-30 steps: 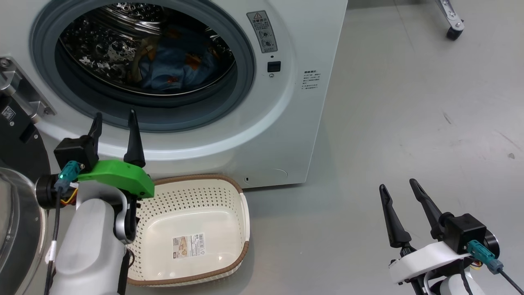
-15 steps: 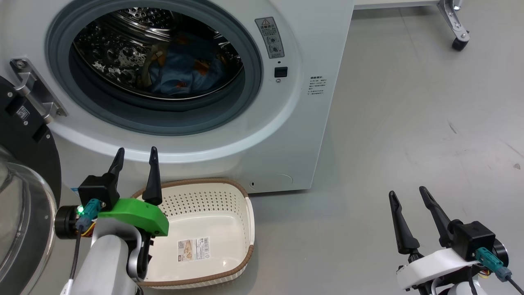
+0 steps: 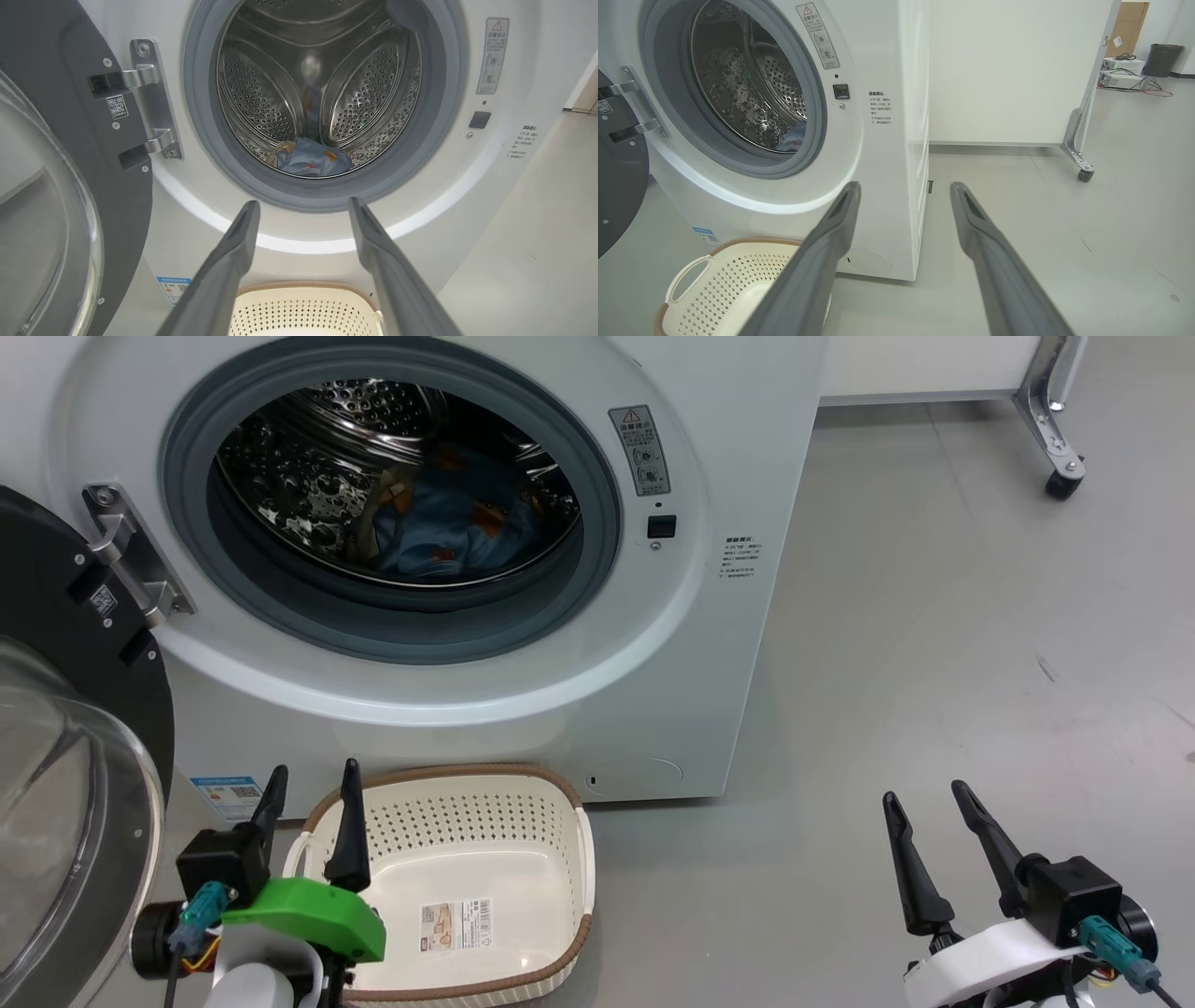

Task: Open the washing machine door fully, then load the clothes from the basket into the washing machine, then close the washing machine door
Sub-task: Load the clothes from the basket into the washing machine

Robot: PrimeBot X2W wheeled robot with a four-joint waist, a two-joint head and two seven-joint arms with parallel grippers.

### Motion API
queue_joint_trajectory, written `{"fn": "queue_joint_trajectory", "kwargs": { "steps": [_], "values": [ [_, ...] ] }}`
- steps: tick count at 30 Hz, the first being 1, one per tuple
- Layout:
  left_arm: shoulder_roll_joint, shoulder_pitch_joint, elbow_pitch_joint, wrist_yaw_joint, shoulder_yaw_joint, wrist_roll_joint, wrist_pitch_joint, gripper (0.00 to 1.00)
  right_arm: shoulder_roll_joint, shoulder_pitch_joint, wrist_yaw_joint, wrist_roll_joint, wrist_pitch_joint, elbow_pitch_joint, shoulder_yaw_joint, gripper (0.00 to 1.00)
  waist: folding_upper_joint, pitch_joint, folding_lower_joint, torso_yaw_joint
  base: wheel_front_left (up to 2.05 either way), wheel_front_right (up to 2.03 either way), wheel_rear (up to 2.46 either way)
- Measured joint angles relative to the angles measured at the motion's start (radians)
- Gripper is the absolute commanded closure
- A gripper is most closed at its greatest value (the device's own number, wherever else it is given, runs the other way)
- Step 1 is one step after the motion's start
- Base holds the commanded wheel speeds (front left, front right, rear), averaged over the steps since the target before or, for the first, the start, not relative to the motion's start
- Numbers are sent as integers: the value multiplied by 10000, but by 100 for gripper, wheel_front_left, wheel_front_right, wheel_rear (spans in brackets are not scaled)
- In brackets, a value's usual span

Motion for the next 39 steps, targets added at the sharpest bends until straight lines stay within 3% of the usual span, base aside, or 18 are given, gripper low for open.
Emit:
{"fn": "queue_joint_trajectory", "kwargs": {
  "steps": [24,39],
  "values": [
    [38,1472,-1214,614,324,263,0,0,-190,208,0,0,0,-36,150,0,0,-329,0,202,0,0,0],
    [54,1926,-1703,746,420,284,0,0,-196,208,0,0,0,-71,146,0,0,-300,0,191,0,0,0]
  ]
}}
